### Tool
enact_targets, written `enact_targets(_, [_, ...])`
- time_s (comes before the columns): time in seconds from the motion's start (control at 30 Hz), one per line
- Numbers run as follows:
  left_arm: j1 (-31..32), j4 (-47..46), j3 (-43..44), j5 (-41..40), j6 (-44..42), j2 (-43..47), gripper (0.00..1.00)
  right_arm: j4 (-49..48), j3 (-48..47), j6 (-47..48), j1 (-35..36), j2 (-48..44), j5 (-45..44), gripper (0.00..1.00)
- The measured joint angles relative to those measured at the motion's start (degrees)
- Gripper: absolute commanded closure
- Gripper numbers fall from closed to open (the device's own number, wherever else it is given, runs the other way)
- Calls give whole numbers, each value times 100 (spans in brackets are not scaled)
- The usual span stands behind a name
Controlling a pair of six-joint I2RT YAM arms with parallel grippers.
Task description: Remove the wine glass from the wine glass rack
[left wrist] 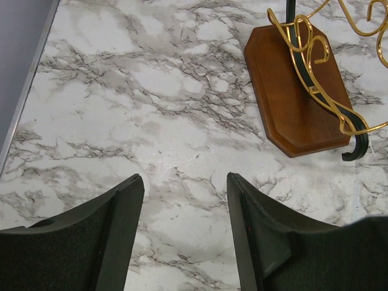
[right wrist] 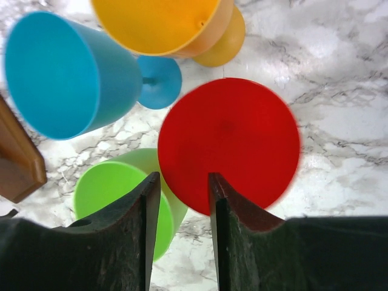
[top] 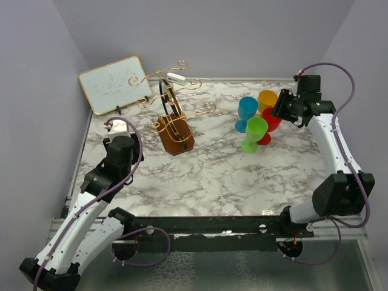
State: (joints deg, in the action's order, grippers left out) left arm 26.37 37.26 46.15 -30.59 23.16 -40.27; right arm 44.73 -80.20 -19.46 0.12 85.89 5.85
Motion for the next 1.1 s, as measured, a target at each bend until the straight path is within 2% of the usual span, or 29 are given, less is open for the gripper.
enact_targets(0.17, [0, -210, -166, -24, -2, 199, 40, -28, -85, 26, 0, -551, 151, 54])
enact_targets(0.27, [0, -249, -282, -39, -2, 254, 40, -153, -83, 31, 0, -890, 369, 47])
enact_targets(0.43, [0, -278, -332, -46, -2, 291, 40, -1187, 846, 61, 0, -2048, 1228, 37])
enact_targets(0.5, [0, -302, -352, -44, 0, 354, 40, -1709, 1502, 13, 0, -2710, 1552, 28])
enact_targets(0.57, [0, -315, -369, -44, 0, 435, 40, -2164, 1965, -35, 0, -3189, 1797, 2])
enact_targets(0.73, [0, -356, -448, -35, 7, 649, 40, -2894, 2597, -280, 4, -3775, 1915, 1])
enact_targets(1.1, [0, -380, -481, -28, 37, 754, 40, -2933, 2763, -269, 4, -3751, 1932, 1])
